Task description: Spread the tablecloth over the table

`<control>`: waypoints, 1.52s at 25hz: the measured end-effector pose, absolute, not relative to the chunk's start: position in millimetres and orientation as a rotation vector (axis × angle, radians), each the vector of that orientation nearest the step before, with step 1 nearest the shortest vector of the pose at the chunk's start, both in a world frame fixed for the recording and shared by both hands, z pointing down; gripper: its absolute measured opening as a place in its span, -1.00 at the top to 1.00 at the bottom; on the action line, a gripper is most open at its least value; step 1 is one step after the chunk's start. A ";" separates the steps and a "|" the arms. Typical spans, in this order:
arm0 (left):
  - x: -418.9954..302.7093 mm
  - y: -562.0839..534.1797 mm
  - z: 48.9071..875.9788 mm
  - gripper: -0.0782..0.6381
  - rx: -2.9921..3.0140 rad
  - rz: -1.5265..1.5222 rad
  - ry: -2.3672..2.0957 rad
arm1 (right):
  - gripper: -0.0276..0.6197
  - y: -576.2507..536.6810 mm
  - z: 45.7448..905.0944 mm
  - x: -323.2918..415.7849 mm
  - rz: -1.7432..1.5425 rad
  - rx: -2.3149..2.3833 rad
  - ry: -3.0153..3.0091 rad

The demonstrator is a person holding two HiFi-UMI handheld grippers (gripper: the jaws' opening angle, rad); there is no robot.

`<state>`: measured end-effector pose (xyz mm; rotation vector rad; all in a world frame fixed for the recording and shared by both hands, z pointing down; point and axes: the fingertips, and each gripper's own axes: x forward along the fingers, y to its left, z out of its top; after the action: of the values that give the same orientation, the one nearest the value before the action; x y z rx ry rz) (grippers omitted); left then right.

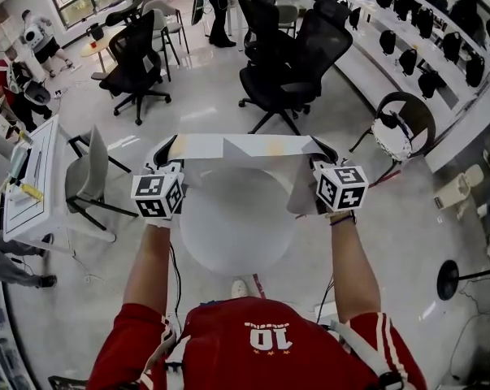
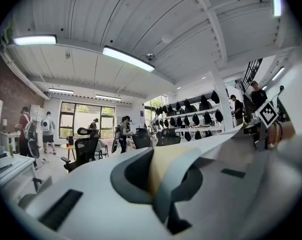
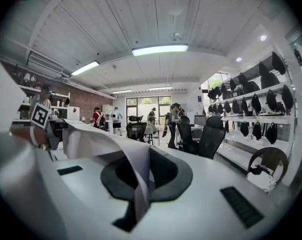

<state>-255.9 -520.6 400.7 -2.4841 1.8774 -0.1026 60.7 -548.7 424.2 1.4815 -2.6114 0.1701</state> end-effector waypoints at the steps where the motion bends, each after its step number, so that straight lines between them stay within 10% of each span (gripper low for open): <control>1: -254.1 -513.6 403.8 0.74 -2.484 -0.117 1.881 | 0.86 -542.1 428.5 62.4 0.184 1.470 -2.612; 38: -227.7 -316.9 524.3 0.74 -2.495 -0.387 2.128 | 0.82 -367.3 554.4 87.9 0.494 1.227 -2.607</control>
<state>-227.7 -316.9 524.3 -2.4948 2.1275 -0.3870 87.9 -367.3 554.4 1.2270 -2.6066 0.4943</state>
